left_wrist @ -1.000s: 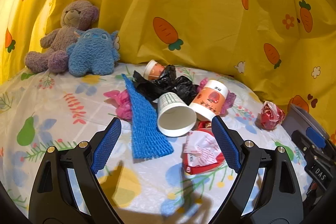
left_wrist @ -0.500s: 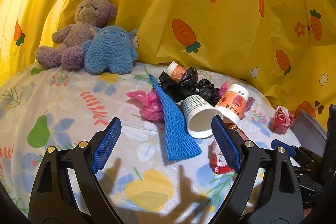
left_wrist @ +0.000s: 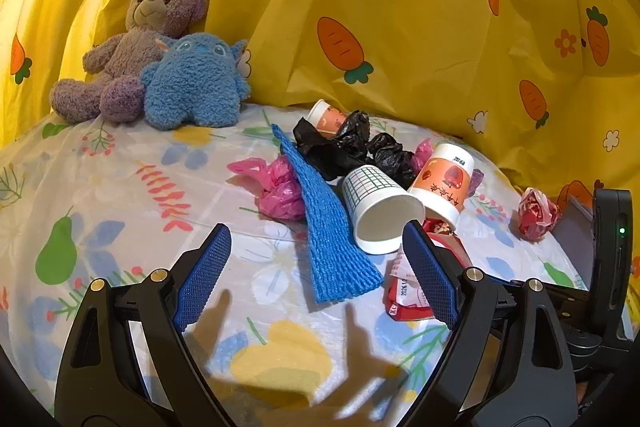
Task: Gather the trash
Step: 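Grasp the blue foam net with the left gripper while the right gripper grasps the red-white wrapper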
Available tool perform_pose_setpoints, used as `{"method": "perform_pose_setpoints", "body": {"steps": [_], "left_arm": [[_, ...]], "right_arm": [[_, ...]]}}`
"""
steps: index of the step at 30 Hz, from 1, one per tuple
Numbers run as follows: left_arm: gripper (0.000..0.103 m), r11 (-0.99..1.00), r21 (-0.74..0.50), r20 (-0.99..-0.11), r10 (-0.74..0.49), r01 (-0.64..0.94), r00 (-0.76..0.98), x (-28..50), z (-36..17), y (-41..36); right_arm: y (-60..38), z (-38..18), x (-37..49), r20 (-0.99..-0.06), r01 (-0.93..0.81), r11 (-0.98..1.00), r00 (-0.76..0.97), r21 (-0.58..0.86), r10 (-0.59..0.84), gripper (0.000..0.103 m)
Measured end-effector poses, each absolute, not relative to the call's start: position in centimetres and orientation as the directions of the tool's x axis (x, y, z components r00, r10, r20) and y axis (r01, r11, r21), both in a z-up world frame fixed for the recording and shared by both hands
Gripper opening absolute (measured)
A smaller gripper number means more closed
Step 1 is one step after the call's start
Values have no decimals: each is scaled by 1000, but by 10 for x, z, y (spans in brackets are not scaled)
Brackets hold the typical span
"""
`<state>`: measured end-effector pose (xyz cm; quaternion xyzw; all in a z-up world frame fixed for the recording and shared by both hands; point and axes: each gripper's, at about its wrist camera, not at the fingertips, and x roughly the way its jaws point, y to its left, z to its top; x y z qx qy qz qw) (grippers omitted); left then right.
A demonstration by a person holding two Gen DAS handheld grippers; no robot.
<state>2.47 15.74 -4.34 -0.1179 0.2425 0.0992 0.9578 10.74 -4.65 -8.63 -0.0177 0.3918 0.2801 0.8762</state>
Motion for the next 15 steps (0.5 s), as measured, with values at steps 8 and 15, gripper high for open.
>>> {"method": "perform_pose_setpoints", "body": {"steps": [8,15], "left_arm": [[73,954,-177,-532,113,-241,839,39,-50,159],[46,937,-251,-628,33,-243,777,70,-66,169]], "right_arm": [[-66,-69,73,-621,-559,815,588,149,517,12],[-88,-52,53,-547,-543,833,669,104,504,12]]}}
